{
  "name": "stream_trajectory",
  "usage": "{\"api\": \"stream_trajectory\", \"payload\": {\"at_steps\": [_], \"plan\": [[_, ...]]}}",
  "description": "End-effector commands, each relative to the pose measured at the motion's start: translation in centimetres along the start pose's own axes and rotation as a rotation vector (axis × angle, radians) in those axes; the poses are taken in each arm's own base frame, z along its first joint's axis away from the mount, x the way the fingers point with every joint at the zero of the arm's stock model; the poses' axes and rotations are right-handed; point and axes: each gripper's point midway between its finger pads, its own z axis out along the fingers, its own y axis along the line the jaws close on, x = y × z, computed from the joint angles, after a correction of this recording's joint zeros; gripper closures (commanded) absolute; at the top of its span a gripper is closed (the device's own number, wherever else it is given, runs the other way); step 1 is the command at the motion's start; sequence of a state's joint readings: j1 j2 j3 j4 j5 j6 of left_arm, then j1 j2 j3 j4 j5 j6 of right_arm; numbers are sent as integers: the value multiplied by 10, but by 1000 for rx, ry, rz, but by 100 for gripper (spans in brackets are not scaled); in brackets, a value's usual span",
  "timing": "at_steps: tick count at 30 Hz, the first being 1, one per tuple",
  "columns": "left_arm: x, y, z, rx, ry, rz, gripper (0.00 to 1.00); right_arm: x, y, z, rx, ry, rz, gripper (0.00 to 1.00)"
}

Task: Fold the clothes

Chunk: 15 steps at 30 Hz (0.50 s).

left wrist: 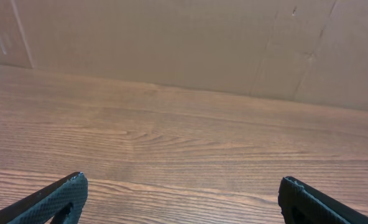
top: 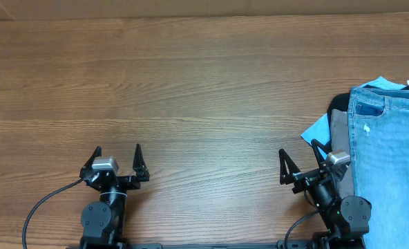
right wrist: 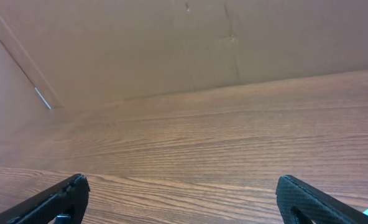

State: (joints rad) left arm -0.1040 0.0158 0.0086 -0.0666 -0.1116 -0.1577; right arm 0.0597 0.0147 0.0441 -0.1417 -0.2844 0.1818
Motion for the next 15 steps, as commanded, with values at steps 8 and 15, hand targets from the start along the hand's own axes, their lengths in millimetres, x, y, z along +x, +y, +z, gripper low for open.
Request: {"api": "stream_trajectory", "payload": {"at_steps": [8, 15], "plan": [[0, 1, 0, -4, -5, -15, 0, -8, -46, -10, 288, -18, 64, 0], [0, 1, 0, -4, -5, -15, 0, 8, -50, -11, 307, 50, 75, 0]]}}
